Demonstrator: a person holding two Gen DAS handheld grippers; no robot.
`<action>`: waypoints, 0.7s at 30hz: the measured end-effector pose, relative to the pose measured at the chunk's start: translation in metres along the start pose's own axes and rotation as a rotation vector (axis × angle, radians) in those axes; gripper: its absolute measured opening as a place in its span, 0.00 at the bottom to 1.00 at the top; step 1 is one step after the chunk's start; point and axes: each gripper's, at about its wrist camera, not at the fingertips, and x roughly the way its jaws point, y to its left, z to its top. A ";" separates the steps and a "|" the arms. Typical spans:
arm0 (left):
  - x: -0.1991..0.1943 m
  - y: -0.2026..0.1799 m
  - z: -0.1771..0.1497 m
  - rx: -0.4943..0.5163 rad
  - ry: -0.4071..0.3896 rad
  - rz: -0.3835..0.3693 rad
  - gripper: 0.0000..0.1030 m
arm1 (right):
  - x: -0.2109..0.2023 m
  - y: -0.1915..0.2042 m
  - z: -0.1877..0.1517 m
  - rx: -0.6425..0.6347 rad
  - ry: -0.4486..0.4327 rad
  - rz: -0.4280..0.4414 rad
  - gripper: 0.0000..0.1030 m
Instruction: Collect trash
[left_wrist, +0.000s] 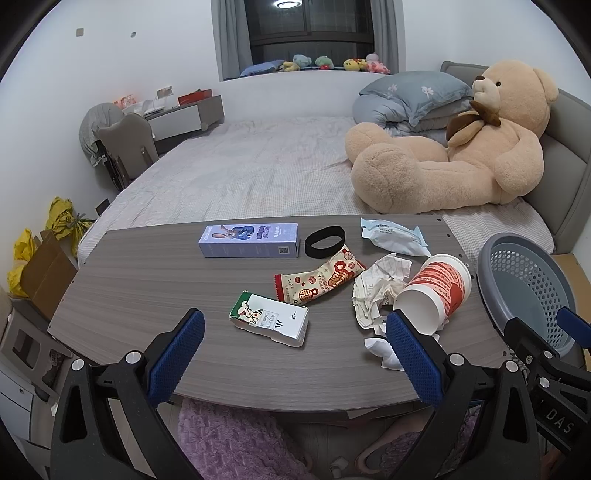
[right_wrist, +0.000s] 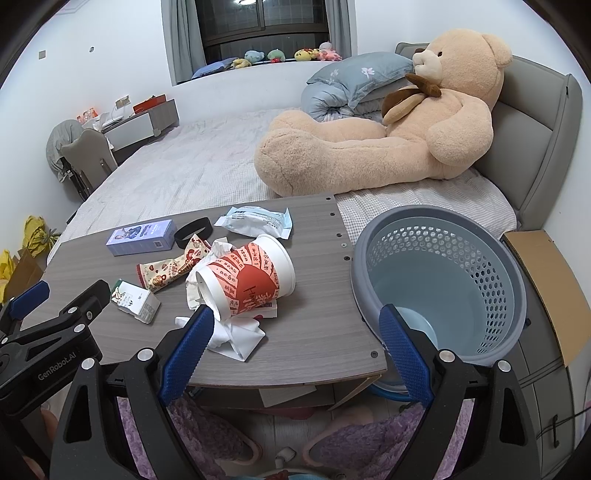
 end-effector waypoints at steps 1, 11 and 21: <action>0.000 0.000 0.000 0.000 0.000 0.000 0.94 | -0.001 0.000 0.001 0.000 0.000 0.000 0.84; 0.000 0.000 0.000 0.000 -0.001 0.000 0.94 | 0.000 0.000 0.000 0.001 -0.002 -0.001 0.84; 0.000 0.000 0.000 0.000 -0.002 0.000 0.94 | 0.000 -0.001 0.000 0.001 -0.002 0.001 0.84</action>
